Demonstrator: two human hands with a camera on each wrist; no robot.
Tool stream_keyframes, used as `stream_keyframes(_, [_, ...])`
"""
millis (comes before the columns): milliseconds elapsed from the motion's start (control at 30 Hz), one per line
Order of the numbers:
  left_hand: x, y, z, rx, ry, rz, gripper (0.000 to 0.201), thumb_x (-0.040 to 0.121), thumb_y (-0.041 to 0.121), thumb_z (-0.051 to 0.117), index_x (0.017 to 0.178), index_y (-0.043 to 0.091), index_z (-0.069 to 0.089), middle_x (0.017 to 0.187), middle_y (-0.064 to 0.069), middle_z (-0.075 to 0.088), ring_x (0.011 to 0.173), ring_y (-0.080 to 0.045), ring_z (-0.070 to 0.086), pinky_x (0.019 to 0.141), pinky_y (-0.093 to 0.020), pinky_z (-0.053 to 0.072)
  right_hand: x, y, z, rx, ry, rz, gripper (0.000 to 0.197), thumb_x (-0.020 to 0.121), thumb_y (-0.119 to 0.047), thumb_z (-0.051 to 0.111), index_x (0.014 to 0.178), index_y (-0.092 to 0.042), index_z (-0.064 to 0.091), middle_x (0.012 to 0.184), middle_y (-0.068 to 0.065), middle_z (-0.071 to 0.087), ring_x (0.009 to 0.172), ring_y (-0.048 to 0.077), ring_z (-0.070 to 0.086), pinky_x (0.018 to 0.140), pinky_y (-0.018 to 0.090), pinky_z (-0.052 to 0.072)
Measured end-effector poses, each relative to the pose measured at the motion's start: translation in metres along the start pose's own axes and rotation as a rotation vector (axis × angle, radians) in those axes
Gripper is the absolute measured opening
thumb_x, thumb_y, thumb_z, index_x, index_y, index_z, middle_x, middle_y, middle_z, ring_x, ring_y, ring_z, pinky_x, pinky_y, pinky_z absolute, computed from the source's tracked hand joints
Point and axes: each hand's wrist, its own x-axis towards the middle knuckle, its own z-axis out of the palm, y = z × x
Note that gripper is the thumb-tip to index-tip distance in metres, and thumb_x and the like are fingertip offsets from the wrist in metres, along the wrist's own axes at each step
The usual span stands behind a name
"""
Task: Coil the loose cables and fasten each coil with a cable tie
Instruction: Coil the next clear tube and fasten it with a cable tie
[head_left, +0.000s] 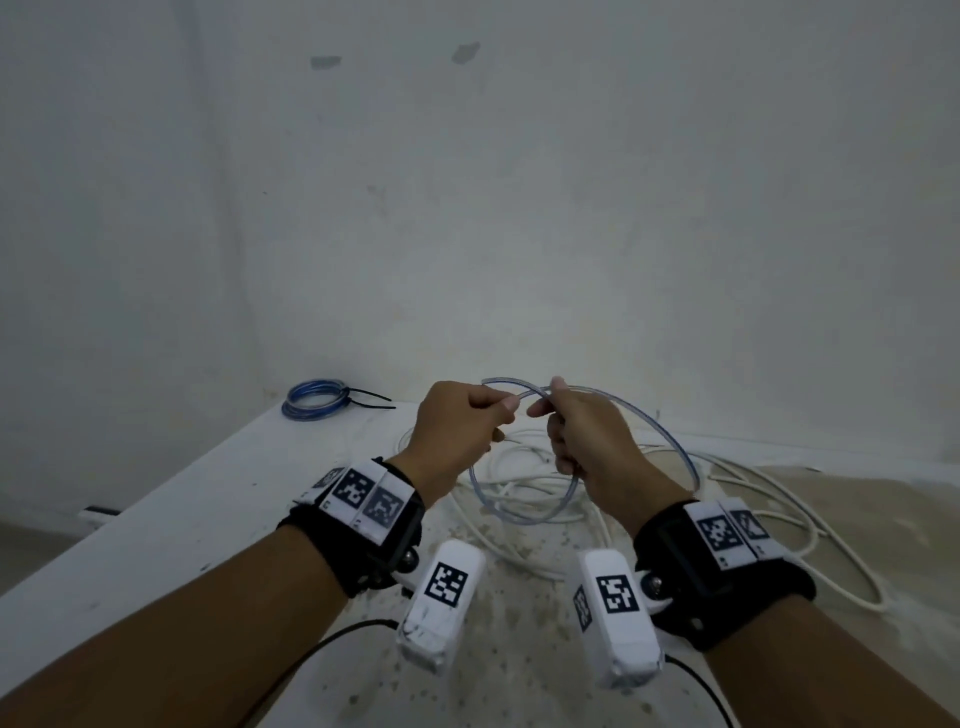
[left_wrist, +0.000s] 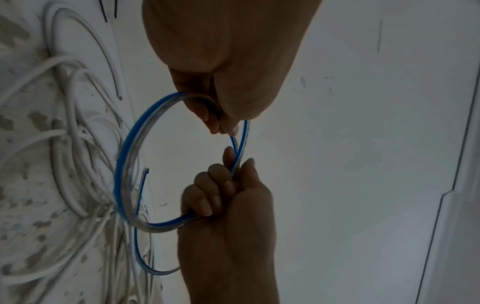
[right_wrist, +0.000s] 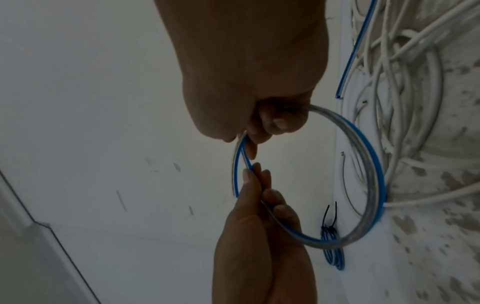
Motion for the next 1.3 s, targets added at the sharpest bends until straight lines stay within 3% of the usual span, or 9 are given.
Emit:
stream_keyframes(267, [-0.001,0.012,0.005,-0.099,-0.162,0.081,0.022,0.086,0.034,0.074,0.092,0.014,0.08,0.088,0.007,0.077,0.084,0.003,0.069,0.071,-0.008,0.049,0.0,0.011,0.002,0.012,0.005,-0.049,0.04,0.104,-0.035,0.044,0.076,-0.011,0.061,0.05,-0.004,0.037,0.045,0.013,0.029,0.046,0.029,0.027])
stream_keyframes(400, [-0.001,0.013,0.015,-0.216,-0.043,-0.043,0.02,0.085,0.034,0.074,0.085,0.014,0.078,0.07,0.016,0.073,0.065,0.007,0.065,0.06,-0.011,0.045,-0.004,0.014,0.007,0.108,0.009,-0.084,0.039,0.104,-0.036,0.044,0.079,-0.009,0.058,0.051,-0.003,0.034,0.046,0.013,0.026,0.046,0.028,0.024])
stream_keyframes(533, [-0.001,0.015,0.023,-0.376,0.027,-0.244,0.026,0.083,0.037,0.077,0.084,0.011,0.076,0.066,0.007,0.059,0.054,-0.01,0.041,0.051,-0.022,0.034,-0.009,0.014,0.009,0.204,-0.025,-0.07,0.037,0.104,-0.036,0.046,0.082,-0.009,0.058,0.048,-0.006,0.034,0.045,0.013,0.027,0.045,0.027,0.026])
stream_keyframes(667, [0.003,0.018,0.015,-0.266,0.089,-0.203,0.024,0.088,0.03,0.073,0.089,0.006,0.075,0.071,0.003,0.06,0.059,-0.009,0.046,0.055,-0.021,0.036,-0.016,0.004,-0.002,-0.277,0.11,-0.134,0.057,0.1,-0.051,0.044,0.068,-0.008,0.064,0.053,0.001,0.06,0.051,0.021,0.058,0.053,0.03,0.049])
stream_keyframes(800, [0.008,0.019,0.008,-0.216,0.075,-0.192,0.023,0.087,0.028,0.074,0.092,0.006,0.077,0.07,0.003,0.059,0.053,-0.006,0.043,0.052,-0.019,0.034,-0.014,-0.005,-0.016,-0.889,0.578,-0.611,0.028,0.095,-0.039,0.055,0.077,-0.018,0.06,0.078,0.0,0.063,0.083,0.027,0.056,0.066,0.033,0.036])
stream_keyframes(867, [0.009,0.021,0.008,-0.222,0.04,-0.215,0.023,0.087,0.029,0.074,0.092,0.006,0.077,0.072,0.0,0.059,0.05,-0.009,0.039,0.049,-0.02,0.031,-0.001,-0.009,-0.015,-0.981,0.434,-0.658,0.019,0.094,-0.038,0.055,0.089,-0.023,0.065,0.099,-0.001,0.062,0.098,0.025,0.053,0.08,0.037,0.039])
stream_keyframes(967, [0.008,0.023,0.009,-0.249,0.01,-0.228,0.021,0.088,0.029,0.073,0.087,0.008,0.077,0.074,-0.002,0.061,0.045,-0.009,0.033,0.045,-0.022,0.028,0.014,-0.011,-0.018,-0.74,0.026,-0.395,0.039,0.1,-0.033,0.051,0.064,-0.02,0.057,0.067,-0.003,0.058,0.066,0.015,0.052,0.066,0.03,0.039])
stream_keyframes(1133, [0.004,0.017,0.009,-0.274,0.037,-0.225,0.021,0.091,0.03,0.069,0.088,0.011,0.077,0.083,-0.002,0.072,0.049,-0.011,0.039,0.049,-0.023,0.039,0.014,-0.013,-0.025,-0.306,-0.053,-0.163,0.034,0.1,-0.03,0.052,0.073,-0.014,0.066,0.065,-0.001,0.051,0.06,0.013,0.048,0.069,0.033,0.05])
stream_keyframes(1300, [0.004,0.011,0.011,-0.257,0.073,-0.175,0.02,0.09,0.027,0.071,0.083,0.008,0.076,0.078,-0.003,0.07,0.056,-0.012,0.048,0.053,-0.024,0.043,0.012,-0.014,-0.026,-0.275,-0.063,-0.113,0.033,0.102,-0.023,0.048,0.08,-0.007,0.067,0.066,0.003,0.058,0.059,0.017,0.051,0.066,0.033,0.05])
